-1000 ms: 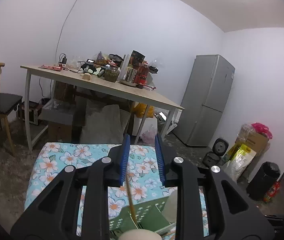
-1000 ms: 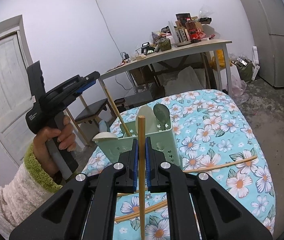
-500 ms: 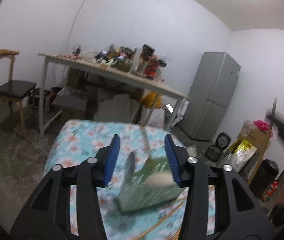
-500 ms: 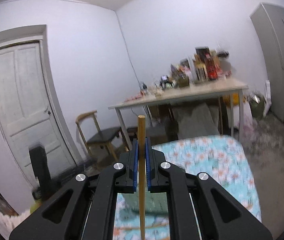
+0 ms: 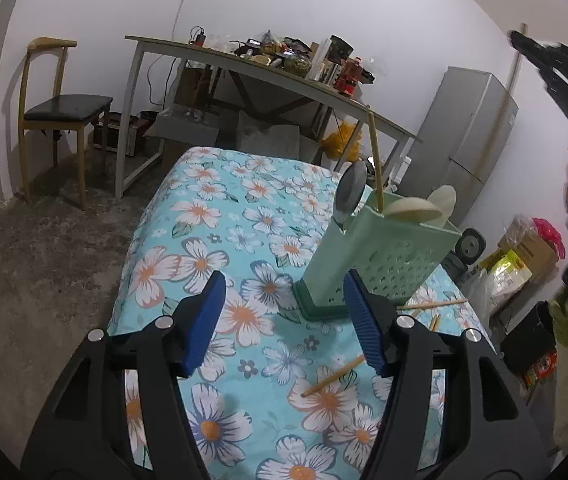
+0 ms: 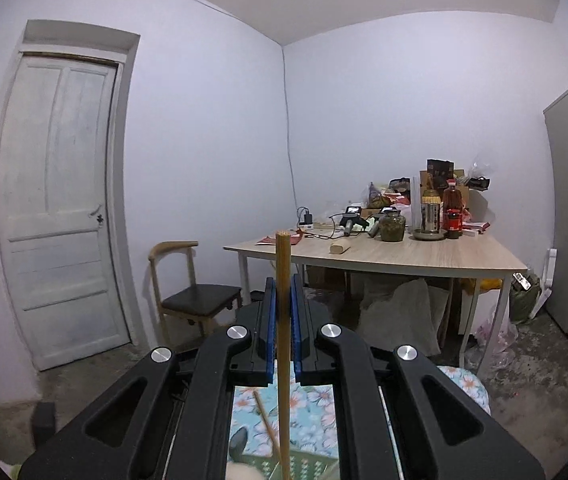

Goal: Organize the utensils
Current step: 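Lower the chopstick into the green holder and open the right tool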

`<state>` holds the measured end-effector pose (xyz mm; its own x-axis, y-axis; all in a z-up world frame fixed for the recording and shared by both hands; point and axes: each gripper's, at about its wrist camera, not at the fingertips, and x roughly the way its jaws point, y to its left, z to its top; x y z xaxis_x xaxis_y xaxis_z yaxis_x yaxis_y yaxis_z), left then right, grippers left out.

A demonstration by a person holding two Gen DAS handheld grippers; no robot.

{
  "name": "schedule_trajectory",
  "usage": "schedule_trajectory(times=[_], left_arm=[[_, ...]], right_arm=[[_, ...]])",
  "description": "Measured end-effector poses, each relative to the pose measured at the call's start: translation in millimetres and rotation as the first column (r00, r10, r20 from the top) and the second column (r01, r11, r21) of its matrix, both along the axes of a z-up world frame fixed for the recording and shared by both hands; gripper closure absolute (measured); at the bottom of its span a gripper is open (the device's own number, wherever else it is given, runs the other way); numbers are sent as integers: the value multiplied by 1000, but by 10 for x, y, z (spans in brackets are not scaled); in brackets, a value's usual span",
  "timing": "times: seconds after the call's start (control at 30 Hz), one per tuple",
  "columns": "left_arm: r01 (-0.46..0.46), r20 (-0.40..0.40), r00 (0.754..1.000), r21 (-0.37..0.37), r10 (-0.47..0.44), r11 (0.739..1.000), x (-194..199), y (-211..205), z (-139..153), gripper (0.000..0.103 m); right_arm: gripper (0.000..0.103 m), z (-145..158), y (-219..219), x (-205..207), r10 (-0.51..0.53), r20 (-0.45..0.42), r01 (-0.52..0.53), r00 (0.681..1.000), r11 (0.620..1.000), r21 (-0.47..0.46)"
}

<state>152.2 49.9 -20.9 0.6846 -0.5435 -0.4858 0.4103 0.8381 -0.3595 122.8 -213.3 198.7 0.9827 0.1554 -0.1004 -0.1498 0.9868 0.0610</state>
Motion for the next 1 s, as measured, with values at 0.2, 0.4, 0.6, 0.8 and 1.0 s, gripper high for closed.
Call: schedule_trajectory(times=[0.2, 0.4, 0.6, 0.8, 1.0], left_arm=[[43, 30, 999, 20, -43, 999, -86, -90, -20, 39], [59, 14, 998, 22, -60, 998, -83, -124, -73, 38], [58, 6, 998, 30, -58, 998, -80, -136, -96, 38], [62, 0, 998, 33, -62, 998, -88, -153, -107, 38], [85, 5, 996, 60, -85, 995, -129, -252, -86, 38]], right_arm=[[96, -250, 28, 410, -27, -44, 26, 999, 999, -18], [96, -731, 92, 752, -53, -176, 37, 983, 995, -95], [57, -912, -20, 764, -94, -243, 73, 965, 993, -93], [52, -789, -223, 427, -95, -213, 93, 972, 995, -21], [52, -763, -464, -200, -128, -184, 136, 975, 990, 32]])
